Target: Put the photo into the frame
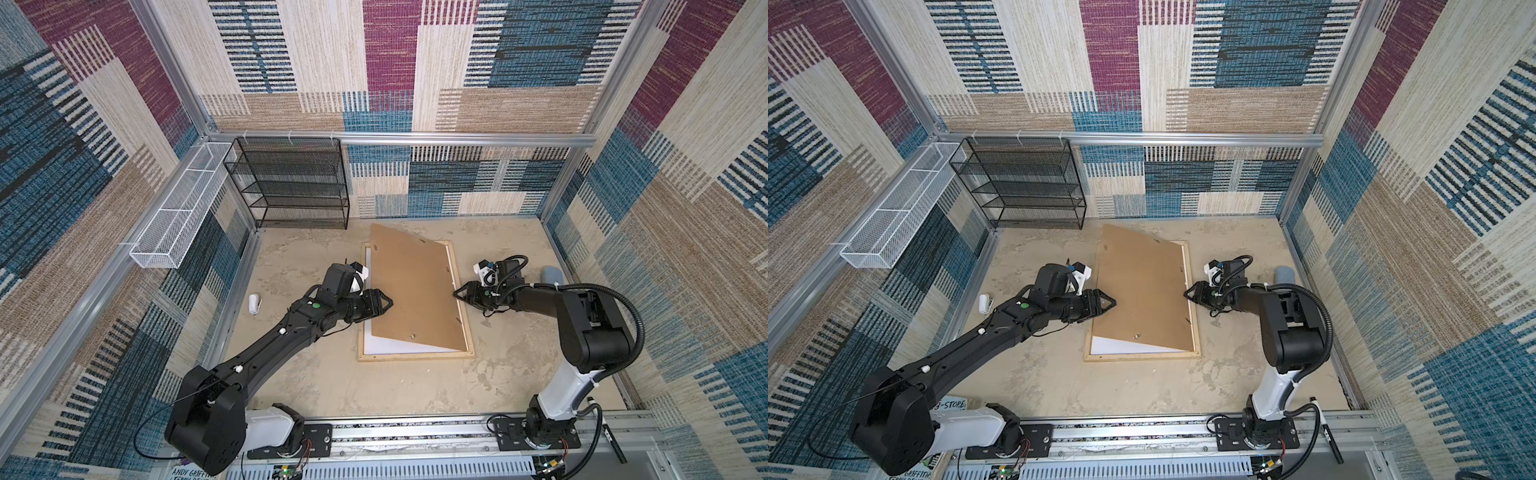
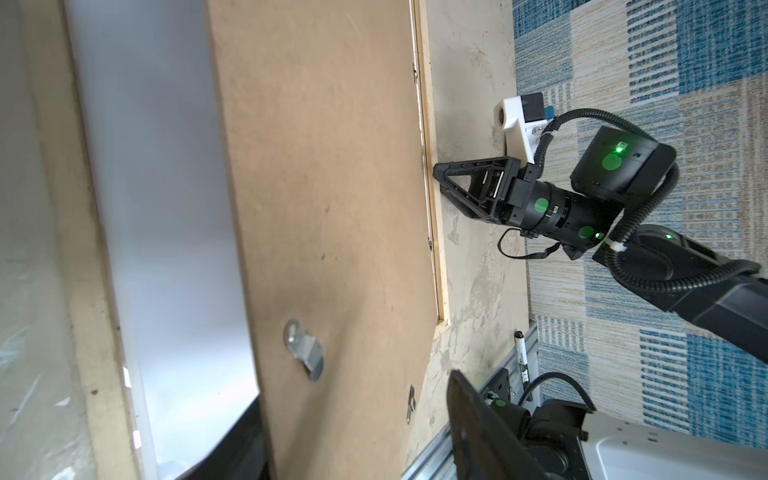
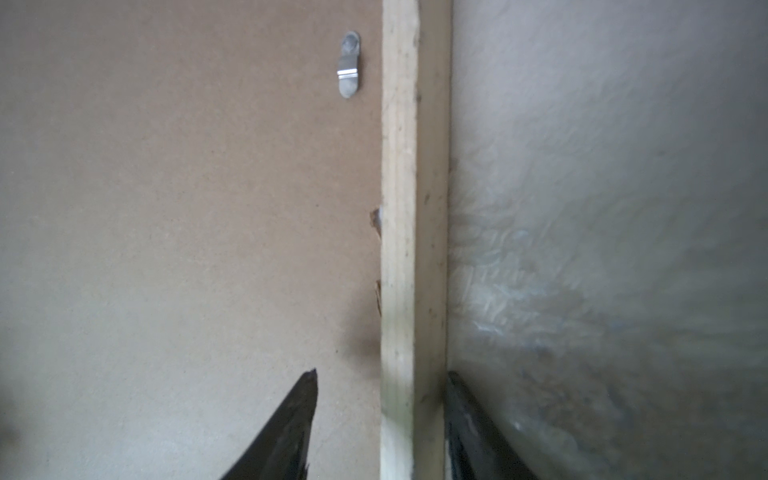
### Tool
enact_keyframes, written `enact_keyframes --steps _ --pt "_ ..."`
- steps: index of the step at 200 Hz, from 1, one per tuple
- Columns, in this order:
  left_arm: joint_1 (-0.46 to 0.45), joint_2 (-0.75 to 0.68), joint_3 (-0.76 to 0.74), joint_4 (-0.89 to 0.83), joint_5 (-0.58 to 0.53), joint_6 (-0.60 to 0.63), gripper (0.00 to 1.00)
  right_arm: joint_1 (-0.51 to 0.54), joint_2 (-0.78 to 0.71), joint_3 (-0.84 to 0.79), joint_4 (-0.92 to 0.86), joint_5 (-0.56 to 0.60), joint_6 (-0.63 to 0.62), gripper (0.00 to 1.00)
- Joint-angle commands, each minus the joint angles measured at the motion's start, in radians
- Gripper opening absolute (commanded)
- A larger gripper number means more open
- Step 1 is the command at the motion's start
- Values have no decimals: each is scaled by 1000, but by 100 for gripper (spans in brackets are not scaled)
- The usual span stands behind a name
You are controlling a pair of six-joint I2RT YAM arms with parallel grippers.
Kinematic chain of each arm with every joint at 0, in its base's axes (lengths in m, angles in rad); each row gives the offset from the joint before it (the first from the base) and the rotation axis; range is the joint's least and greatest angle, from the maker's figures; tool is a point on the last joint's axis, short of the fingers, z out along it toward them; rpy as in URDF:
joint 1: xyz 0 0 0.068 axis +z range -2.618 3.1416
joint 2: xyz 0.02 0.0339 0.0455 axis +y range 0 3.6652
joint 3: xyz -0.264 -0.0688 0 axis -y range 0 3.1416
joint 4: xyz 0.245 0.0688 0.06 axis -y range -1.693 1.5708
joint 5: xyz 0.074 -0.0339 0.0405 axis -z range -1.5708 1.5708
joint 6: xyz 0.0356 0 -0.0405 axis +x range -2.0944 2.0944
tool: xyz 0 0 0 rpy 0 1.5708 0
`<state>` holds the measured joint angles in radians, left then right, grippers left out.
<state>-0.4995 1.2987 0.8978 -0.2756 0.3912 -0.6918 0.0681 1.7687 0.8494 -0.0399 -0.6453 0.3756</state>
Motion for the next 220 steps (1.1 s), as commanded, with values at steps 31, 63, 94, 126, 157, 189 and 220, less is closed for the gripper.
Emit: enact_keyframes --steps 31,63,94,126,157,189,220 --pt "-1 15 46 -51 -11 134 62 2 -10 4 2 -8 0 51" --pt "-1 64 49 -34 20 137 62 2 -16 2 0 -8 0 51" --pt "-1 82 52 -40 15 157 62 2 -18 2 0 -10 0 51" --pt "-1 83 80 -109 -67 198 62 1 -16 2 -2 -5 0 51" --pt "-1 90 121 -188 -146 224 62 1 -19 4 -5 1 -3 51" --pt "-1 83 125 -191 -150 230 62 1 -18 3 -6 1 -3 51" --pt "-1 83 129 -193 -152 232 62 2 -18 5 -10 3 -4 51"
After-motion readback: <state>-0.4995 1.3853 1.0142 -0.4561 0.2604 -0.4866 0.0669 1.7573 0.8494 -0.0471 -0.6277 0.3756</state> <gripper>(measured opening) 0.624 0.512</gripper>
